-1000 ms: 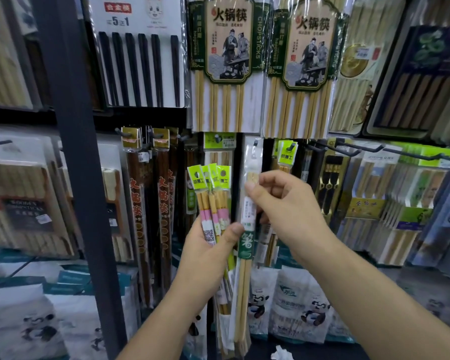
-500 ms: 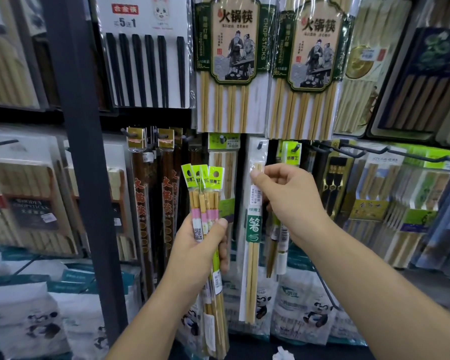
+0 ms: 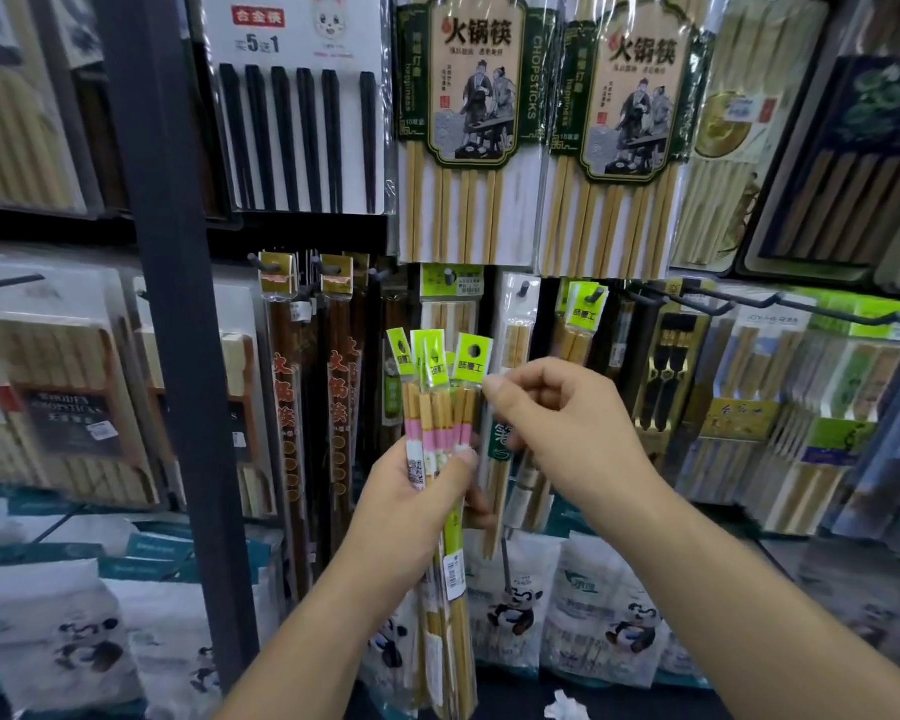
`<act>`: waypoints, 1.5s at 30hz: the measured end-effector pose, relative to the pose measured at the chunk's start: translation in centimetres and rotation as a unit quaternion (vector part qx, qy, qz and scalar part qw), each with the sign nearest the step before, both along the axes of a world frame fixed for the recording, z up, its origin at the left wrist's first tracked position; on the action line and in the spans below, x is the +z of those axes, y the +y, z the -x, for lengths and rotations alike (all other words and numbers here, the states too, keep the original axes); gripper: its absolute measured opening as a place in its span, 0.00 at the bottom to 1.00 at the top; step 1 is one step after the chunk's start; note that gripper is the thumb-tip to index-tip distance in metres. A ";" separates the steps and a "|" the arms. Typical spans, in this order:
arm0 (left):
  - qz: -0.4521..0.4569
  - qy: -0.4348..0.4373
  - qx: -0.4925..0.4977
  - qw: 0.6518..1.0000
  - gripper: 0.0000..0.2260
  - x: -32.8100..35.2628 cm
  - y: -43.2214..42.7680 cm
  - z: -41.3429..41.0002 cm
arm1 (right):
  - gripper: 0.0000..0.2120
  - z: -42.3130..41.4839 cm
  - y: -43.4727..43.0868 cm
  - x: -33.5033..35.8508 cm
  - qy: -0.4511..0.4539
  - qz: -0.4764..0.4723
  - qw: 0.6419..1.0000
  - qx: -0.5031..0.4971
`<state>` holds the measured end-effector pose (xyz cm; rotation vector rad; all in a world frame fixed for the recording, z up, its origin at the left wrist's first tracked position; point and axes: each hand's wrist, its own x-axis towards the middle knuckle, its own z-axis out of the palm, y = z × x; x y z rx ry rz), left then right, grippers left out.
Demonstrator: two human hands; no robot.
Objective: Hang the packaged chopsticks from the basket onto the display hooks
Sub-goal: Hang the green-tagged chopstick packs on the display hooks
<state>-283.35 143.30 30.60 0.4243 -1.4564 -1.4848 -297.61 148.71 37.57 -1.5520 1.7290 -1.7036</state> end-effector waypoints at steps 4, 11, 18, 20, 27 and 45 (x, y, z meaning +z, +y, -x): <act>-0.016 0.020 -0.025 0.999 0.04 0.0 0.5 0.5 | 0.07 -0.6 0.3 -0.1 0.037 -0.009 0.999 0.032; -0.032 0.028 0.037 0.998 0.06 -0.2 0.0 0.8 | 0.08 0.5 0.9 0.8 -0.031 0.033 0.999 0.001; -0.041 0.028 0.007 0.999 0.09 -0.2 -0.1 0.8 | 0.12 3.1 1.0 2.6 -0.124 0.101 0.986 -0.054; -0.029 0.012 0.005 0.999 0.10 -0.3 -0.3 0.9 | 0.11 3.6 0.8 2.7 -0.134 0.092 0.984 -0.071; -0.002 -0.020 0.007 1.000 0.13 -0.6 -0.2 1.0 | 0.11 4.2 0.1 3.0 -0.149 0.058 0.984 -0.081; -0.039 -0.004 0.033 0.999 0.06 -0.5 0.2 1.3 | 0.09 5.1 0.3 0.9 -0.070 0.017 0.986 -0.152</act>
